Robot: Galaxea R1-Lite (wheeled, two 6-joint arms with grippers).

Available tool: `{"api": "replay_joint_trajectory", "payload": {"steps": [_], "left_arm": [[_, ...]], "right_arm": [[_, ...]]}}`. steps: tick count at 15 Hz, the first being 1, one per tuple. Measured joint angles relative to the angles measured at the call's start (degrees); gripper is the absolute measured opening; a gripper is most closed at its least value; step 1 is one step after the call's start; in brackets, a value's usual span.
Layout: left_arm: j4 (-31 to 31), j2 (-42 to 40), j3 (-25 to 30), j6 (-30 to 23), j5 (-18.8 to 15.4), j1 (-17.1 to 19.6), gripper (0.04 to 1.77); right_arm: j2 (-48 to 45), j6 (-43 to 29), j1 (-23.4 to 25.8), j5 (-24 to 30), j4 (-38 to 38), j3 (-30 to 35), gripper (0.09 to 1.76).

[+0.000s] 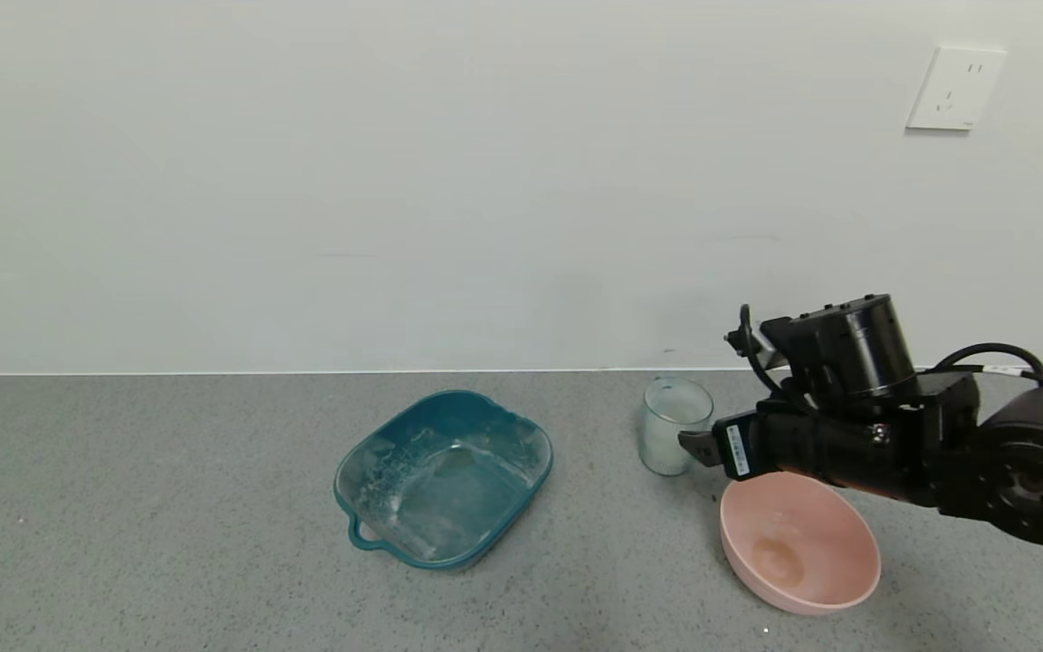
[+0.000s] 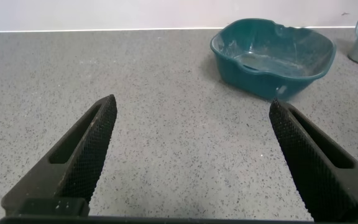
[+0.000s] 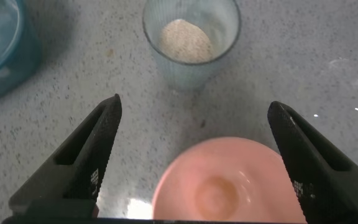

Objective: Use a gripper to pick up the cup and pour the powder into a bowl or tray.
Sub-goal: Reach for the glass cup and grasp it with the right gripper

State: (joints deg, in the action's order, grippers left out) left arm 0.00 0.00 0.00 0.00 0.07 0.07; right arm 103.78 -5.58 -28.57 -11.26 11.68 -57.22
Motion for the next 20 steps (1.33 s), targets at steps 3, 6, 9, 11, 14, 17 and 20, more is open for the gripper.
{"api": "replay_joint_trajectory", "payload": {"steps": [3, 6, 9, 11, 14, 17, 20], "left_arm": [[0.00, 0.00, 0.00, 0.00, 0.00, 0.00, 1.76], [0.00, 0.00, 0.00, 0.00, 0.00, 0.00, 1.76], [0.00, 0.00, 0.00, 0.00, -0.02, 0.00, 1.76], [0.00, 0.00, 0.00, 0.00, 0.00, 0.00, 1.76], [0.00, 0.00, 0.00, 0.00, 0.00, 0.00, 1.76], [0.00, 0.00, 0.00, 0.00, 0.00, 0.00, 1.76], [0.00, 0.00, 0.00, 0.00, 0.00, 0.00, 1.76]], "right_arm": [[4.74, -1.57, -2.45, -4.35, 5.21, -0.51, 1.71], [7.85, -3.29, -3.78, -7.34, 6.34, -0.68, 1.71], [10.64, -6.84, -5.41, -10.20, 6.68, -1.65, 1.71], [12.53, -7.14, -5.94, -11.85, 9.31, -2.62, 1.71], [15.43, -7.39, -6.21, -15.43, 11.47, -4.52, 1.71], [18.08, -9.94, -6.78, -18.62, 11.58, -6.17, 1.71], [20.14, -11.95, -7.09, -19.98, 11.72, -7.61, 1.71]]}}
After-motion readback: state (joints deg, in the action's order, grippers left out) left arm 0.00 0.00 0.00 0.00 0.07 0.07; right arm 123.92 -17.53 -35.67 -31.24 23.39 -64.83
